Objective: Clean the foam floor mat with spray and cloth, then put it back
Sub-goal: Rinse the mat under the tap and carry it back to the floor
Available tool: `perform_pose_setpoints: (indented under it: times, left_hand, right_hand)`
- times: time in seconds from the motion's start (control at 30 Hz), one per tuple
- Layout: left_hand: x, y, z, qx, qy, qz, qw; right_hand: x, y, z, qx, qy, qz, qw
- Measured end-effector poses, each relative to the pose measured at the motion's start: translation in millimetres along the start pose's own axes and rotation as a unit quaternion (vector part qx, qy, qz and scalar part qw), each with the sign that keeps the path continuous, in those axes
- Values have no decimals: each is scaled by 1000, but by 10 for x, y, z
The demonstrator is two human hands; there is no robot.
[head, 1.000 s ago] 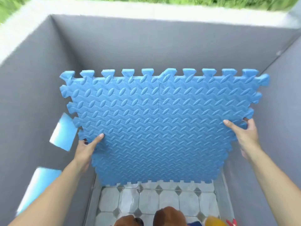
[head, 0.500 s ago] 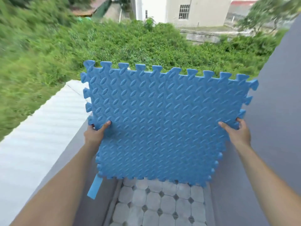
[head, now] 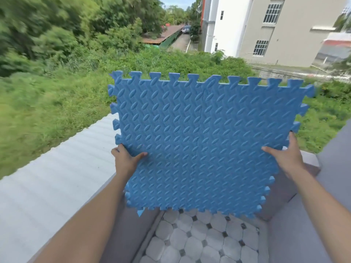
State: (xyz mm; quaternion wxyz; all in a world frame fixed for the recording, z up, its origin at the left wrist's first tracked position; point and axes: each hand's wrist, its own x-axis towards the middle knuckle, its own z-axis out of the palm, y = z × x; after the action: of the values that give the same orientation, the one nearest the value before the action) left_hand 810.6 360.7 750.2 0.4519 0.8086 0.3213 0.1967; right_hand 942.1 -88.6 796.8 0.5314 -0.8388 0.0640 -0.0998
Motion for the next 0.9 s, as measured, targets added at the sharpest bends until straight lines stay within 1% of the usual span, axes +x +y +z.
perform_pose_setpoints:
  times: [0.1,0.2,0.27,0.33,0.43,0.57,0.7,0.8,0.9]
  left_hand:
    - [-156,-108,-285,3,38,-15,999]
    - [-302,-164,-569,-3,98,-28,995]
    - [-457,-218,-779,-6,151,-49,987]
    - [-656,-317,-989,-13,199,-65,978]
    - [-1013,-509,-1309,-16,279,-95,955]
    - [-1688,-839,-1834,9,371,-157,915]
    - [-2617,-1197,-2421,22,442,-231,866]
    - [-3424,-1387,-2776,40,496,-293,817]
    - [-4243,-1544,-3047,44,557,-336,759]
  right_hand:
    - [88,-106,192,16,-31,-23,999]
    - [189,-282,410,33,-53,-46,997]
    - [169,-470,611,43,-91,-62,993]
    - [125,-615,834,26,-133,-90,987]
    - [-13,-799,1218,17,-198,-148,969]
    - [-374,-1044,1870,37,-309,-187,932]
    - [-1146,-1281,2539,39,-402,-231,885]
    - [-1998,-1434,2945,55,-473,-257,841]
    - [-2930,-1618,3161,73,-541,-281,789]
